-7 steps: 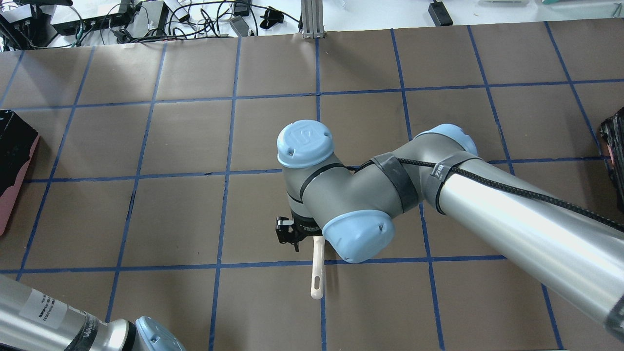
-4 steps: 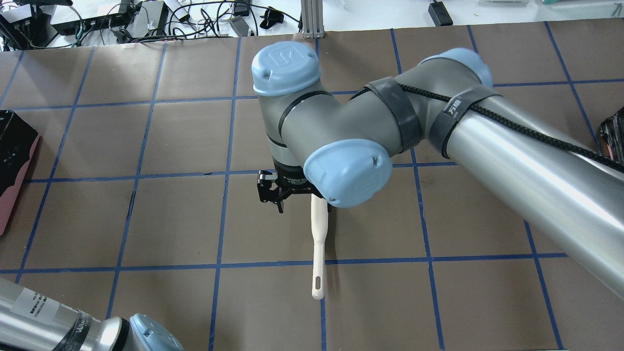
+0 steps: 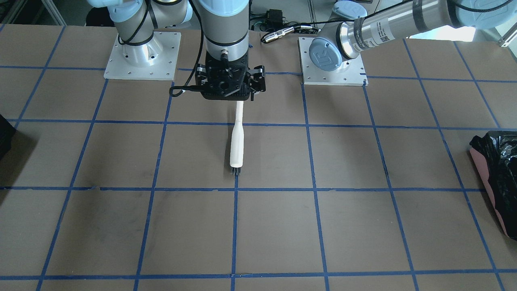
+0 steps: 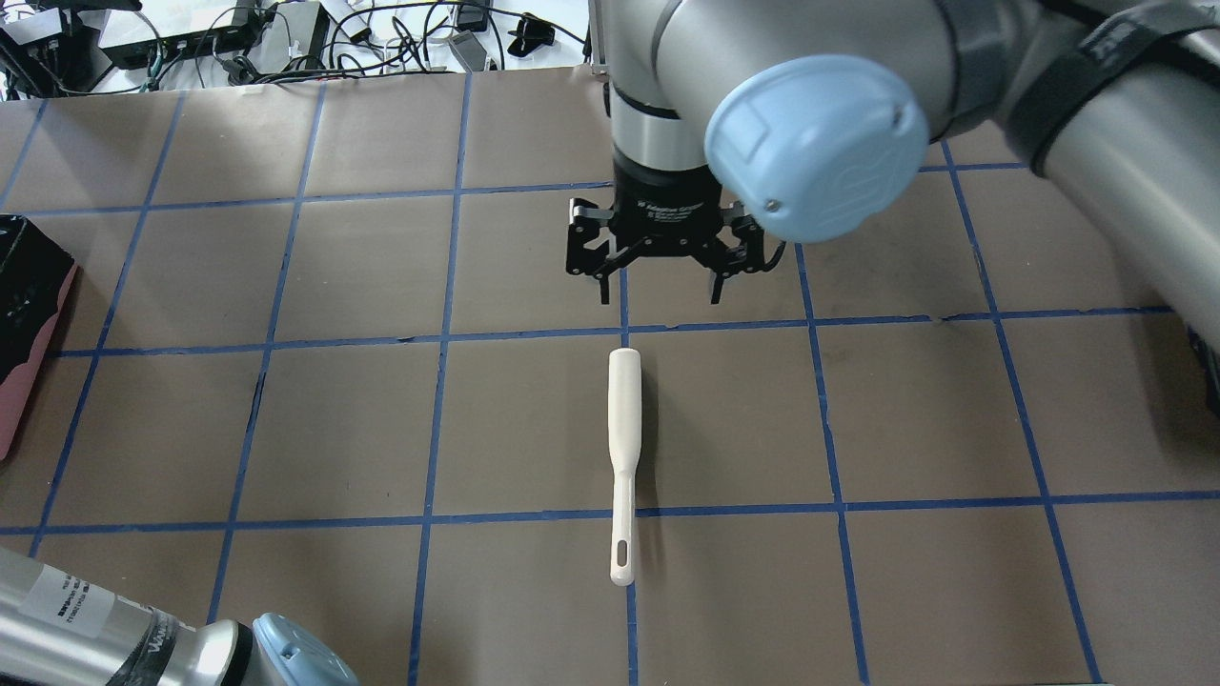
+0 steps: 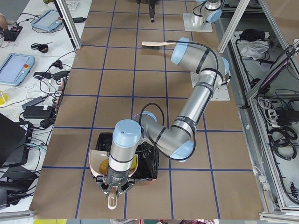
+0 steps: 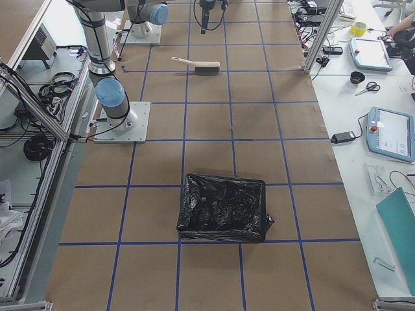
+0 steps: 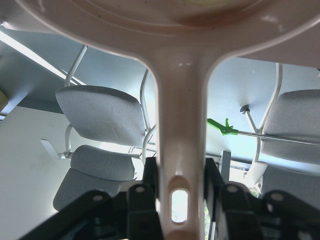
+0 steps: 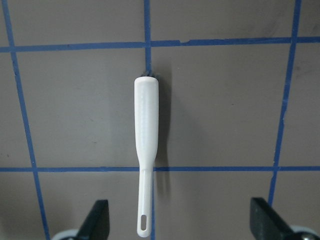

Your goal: Sweep and dump trash in nearest bin

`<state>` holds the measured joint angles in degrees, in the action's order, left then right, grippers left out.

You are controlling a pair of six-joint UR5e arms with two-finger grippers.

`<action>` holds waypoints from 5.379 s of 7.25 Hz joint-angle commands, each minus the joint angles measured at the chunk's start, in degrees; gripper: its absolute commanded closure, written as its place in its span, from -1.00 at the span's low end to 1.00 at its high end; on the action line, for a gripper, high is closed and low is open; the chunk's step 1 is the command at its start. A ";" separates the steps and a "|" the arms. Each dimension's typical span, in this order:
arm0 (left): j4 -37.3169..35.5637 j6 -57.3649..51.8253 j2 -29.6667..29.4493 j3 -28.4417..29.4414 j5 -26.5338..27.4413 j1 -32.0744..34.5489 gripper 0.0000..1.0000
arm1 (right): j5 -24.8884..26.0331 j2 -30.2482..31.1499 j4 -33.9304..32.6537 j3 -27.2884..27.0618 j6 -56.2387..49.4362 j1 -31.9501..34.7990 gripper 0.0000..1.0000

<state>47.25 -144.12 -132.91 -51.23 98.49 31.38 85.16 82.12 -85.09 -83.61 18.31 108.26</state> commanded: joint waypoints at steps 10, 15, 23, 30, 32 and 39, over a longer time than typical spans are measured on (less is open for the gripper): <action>-15.52 4.29 9.85 -13.20 9.88 7.45 1.00 | 10.38 7.19 -7.64 1.49 -11.46 -13.87 -1.00; -10.01 27.15 14.26 -13.54 9.36 16.24 1.00 | 7.29 7.35 -2.91 0.46 -11.81 -13.69 -1.00; 10.78 81.73 17.68 -22.24 3.75 38.38 1.00 | 6.51 7.35 -1.30 0.29 -11.72 -13.69 -1.00; 39.22 123.42 15.67 -17.86 2.25 56.66 1.00 | 6.51 7.35 -1.30 0.29 -11.72 -13.69 -1.00; 43.96 132.13 13.22 -15.05 -1.00 61.32 1.00 | 6.51 7.35 -1.30 0.20 -11.72 -13.69 -1.00; 41.17 148.65 5.74 -14.51 -11.89 73.20 1.00 | 6.77 7.27 -1.30 -0.33 -11.81 -13.69 -1.00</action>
<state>89.26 1.34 -126.52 -65.82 88.79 103.09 91.91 89.38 -86.40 -83.77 6.50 94.57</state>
